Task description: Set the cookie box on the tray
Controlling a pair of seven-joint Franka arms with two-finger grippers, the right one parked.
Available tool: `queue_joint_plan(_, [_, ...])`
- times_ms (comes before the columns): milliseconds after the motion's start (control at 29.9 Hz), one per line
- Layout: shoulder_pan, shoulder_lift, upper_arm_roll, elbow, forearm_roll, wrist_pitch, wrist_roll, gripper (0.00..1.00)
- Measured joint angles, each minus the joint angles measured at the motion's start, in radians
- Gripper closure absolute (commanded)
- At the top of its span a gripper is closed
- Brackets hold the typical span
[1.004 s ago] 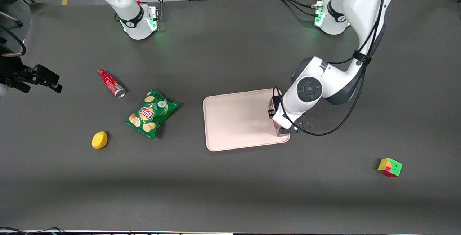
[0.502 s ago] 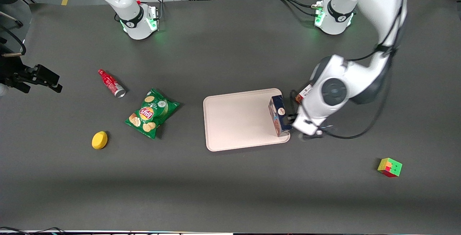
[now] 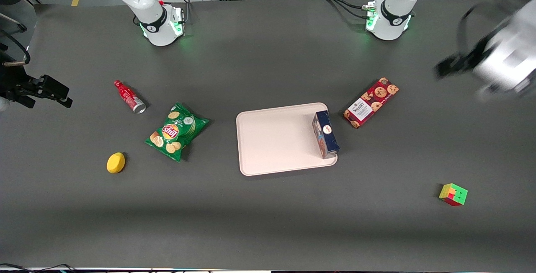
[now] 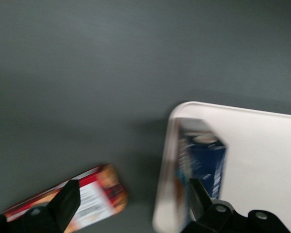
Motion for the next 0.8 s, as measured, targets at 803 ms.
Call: queue_joint_plan(803, [0.008, -0.308, 0.059, -0.616, 0.003, 0.412, 0.108, 0.00])
